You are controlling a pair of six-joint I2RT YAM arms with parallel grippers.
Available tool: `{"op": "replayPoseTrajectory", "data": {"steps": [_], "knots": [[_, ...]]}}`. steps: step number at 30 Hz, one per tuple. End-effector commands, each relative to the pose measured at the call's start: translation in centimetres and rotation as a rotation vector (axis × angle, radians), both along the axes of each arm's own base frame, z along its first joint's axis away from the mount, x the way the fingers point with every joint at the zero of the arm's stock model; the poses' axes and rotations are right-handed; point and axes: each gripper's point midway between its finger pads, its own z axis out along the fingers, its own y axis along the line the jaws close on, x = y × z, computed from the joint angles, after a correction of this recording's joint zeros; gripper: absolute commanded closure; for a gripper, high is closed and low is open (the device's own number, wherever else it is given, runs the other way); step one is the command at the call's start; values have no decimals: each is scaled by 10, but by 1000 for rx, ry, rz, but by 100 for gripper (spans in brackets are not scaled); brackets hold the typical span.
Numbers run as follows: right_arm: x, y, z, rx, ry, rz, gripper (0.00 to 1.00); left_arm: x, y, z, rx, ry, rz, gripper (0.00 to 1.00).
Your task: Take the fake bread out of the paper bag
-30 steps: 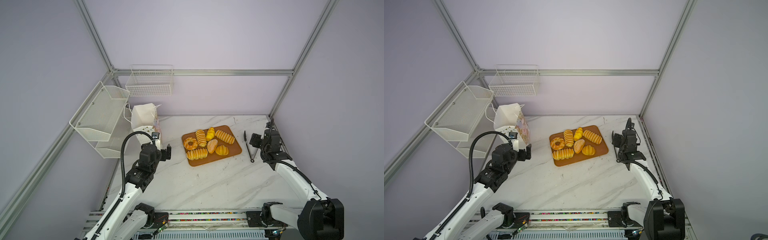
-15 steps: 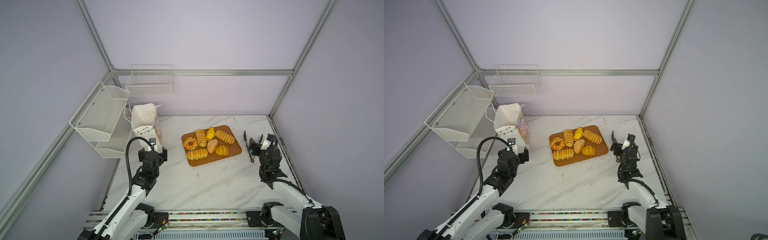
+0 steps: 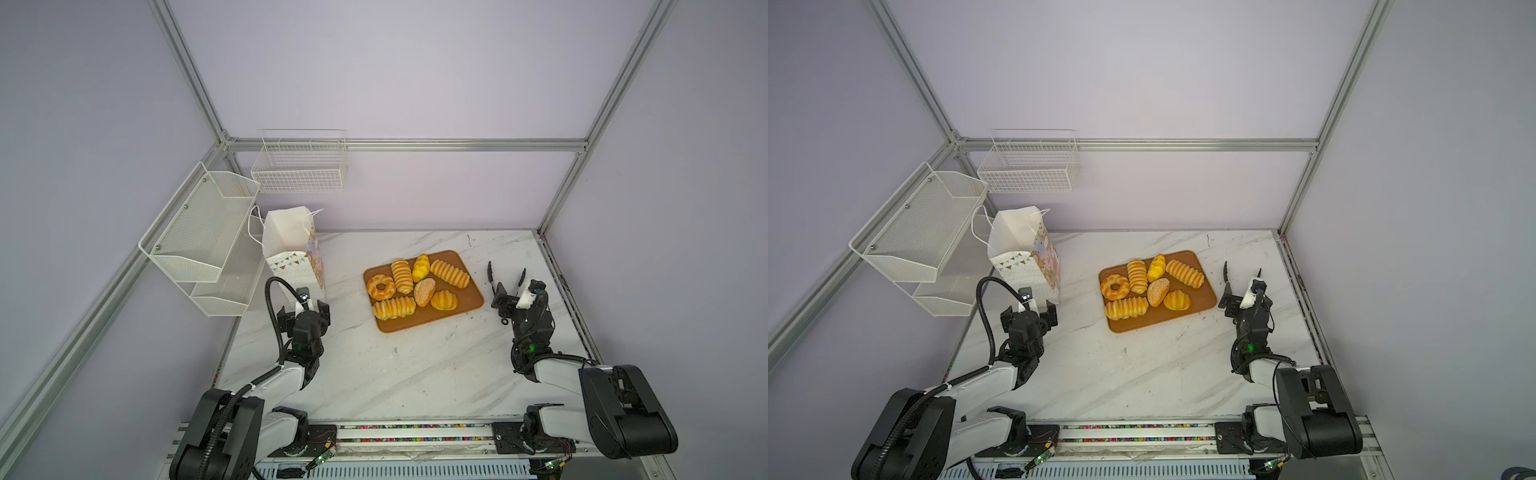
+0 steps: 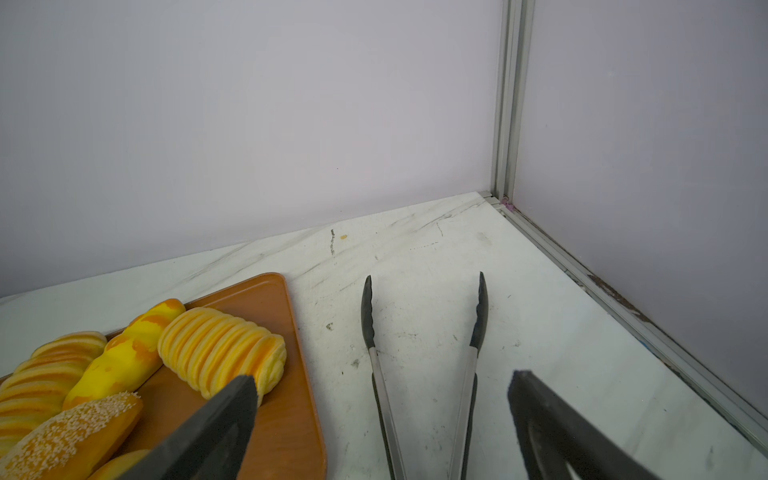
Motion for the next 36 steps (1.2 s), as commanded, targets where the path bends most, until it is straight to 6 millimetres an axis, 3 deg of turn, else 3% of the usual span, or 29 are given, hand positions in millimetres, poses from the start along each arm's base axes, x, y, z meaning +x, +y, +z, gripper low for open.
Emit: {"op": "replayPoseTrajectory", "data": {"steps": [1, 7, 10, 19, 27, 36], "knots": [[7, 2, 30, -28, -140, 12, 3, 10, 5, 26, -43, -167, -5, 0], [26, 5, 25, -67, -149, 15, 3, 28, 10, 27, -31, -207, -36, 0], [32, 4, 20, -92, -141, 11, 3, 33, 15, 14, -52, -186, -25, 0], [48, 13, -5, -113, -111, 53, 3, 61, -6, -8, -39, -89, -161, 0], [76, 14, -27, -110, 0, 55, 3, 66, 1, -14, -78, -54, -154, 0], [74, 13, -24, -115, -10, 49, 3, 65, 1, -14, -81, -54, -156, 0]]}}
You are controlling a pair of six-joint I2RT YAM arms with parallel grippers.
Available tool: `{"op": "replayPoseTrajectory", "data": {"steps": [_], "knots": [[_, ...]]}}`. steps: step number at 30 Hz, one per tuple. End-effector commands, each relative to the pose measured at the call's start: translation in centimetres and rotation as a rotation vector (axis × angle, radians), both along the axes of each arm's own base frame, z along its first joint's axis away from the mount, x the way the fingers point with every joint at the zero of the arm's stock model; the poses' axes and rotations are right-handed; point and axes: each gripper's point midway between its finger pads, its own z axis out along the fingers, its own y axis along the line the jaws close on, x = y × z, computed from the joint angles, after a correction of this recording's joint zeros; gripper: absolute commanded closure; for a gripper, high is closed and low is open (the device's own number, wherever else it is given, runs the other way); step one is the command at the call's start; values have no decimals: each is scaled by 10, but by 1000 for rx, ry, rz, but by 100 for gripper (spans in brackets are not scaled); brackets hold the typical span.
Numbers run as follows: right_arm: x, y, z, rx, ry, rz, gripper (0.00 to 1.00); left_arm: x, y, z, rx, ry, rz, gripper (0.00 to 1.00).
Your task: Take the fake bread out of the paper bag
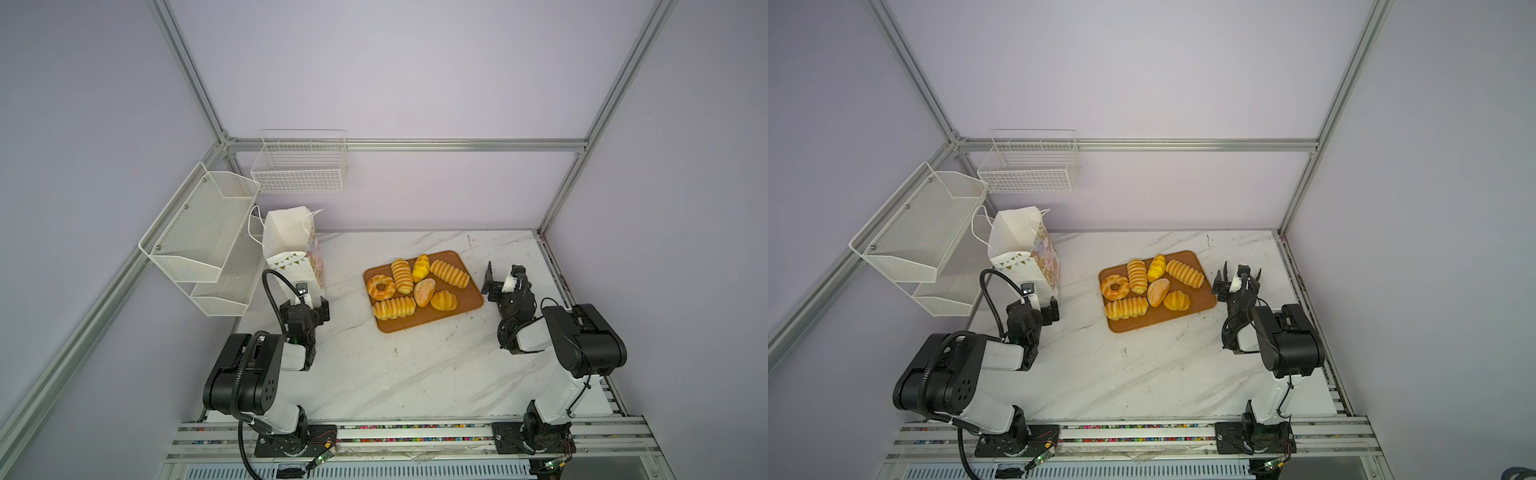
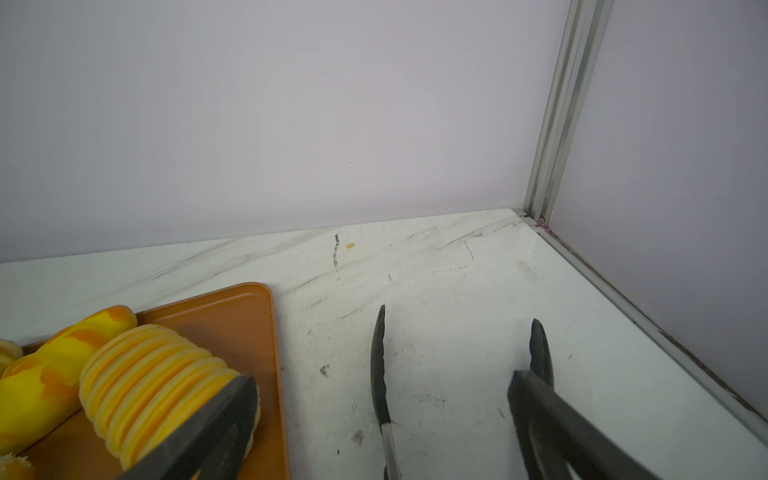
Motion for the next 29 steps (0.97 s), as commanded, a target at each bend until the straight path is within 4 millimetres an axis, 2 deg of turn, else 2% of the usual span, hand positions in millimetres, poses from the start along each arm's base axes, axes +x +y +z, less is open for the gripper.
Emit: {"op": "replayPoseTrajectory", "data": {"steps": [1, 29], "knots": [[1, -1, 4, -23, -9, -4, 3, 20, 1, 30, -12, -94, 0, 0], [0, -1, 4, -27, -13, -9, 3, 20, 1, 30, -12, -94, 0, 0]]}}
